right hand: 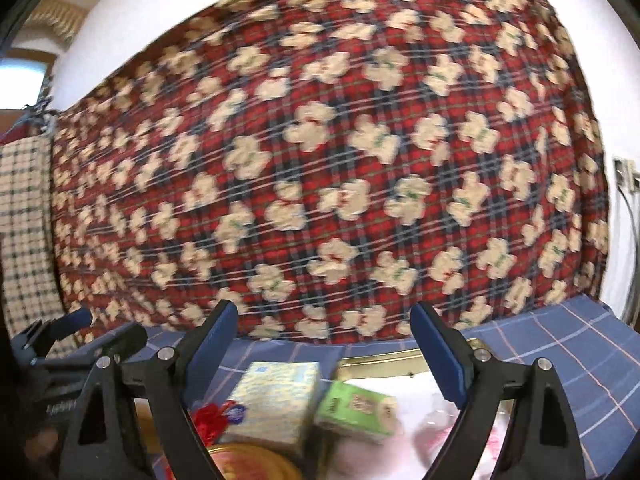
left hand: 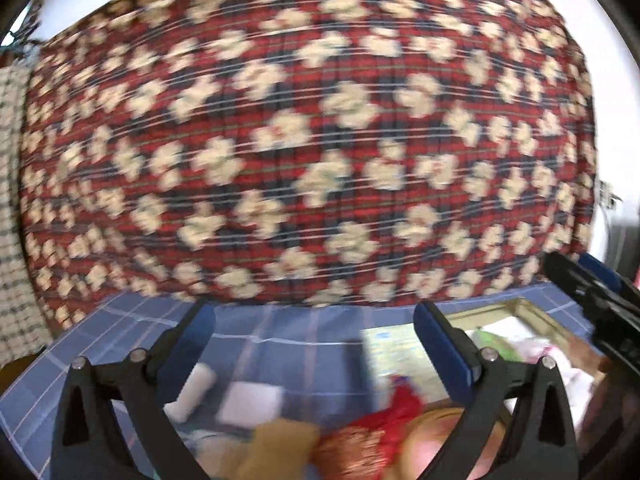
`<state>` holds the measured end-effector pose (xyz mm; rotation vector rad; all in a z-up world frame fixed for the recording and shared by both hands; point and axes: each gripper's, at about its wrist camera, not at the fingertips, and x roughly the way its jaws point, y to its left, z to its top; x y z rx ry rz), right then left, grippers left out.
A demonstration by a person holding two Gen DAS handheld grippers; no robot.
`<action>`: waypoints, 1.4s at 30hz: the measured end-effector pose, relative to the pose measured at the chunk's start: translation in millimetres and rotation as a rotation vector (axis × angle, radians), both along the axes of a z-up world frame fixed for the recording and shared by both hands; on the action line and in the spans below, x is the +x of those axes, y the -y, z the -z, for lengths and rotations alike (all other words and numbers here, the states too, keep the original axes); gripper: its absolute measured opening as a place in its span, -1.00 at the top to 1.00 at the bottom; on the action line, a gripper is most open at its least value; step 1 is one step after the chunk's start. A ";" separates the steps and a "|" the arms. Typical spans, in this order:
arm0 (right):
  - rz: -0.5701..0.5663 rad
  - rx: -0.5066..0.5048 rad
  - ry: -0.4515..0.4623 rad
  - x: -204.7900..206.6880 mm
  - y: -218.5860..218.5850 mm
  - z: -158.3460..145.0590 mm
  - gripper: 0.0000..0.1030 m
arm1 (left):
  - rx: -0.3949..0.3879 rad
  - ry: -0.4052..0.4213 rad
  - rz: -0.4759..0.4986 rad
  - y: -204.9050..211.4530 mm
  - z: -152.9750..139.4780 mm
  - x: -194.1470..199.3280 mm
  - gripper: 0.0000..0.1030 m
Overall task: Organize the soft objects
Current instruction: 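Move left tool to the tan sponge while right tool moves to the red pouch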
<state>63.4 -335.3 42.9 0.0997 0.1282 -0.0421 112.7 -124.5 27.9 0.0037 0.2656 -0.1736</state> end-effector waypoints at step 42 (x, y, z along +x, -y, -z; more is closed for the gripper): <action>-0.216 -0.144 -0.465 62.7 -103.3 59.3 -0.50 | 0.066 -0.137 -0.222 -98.0 58.8 -12.2 -0.97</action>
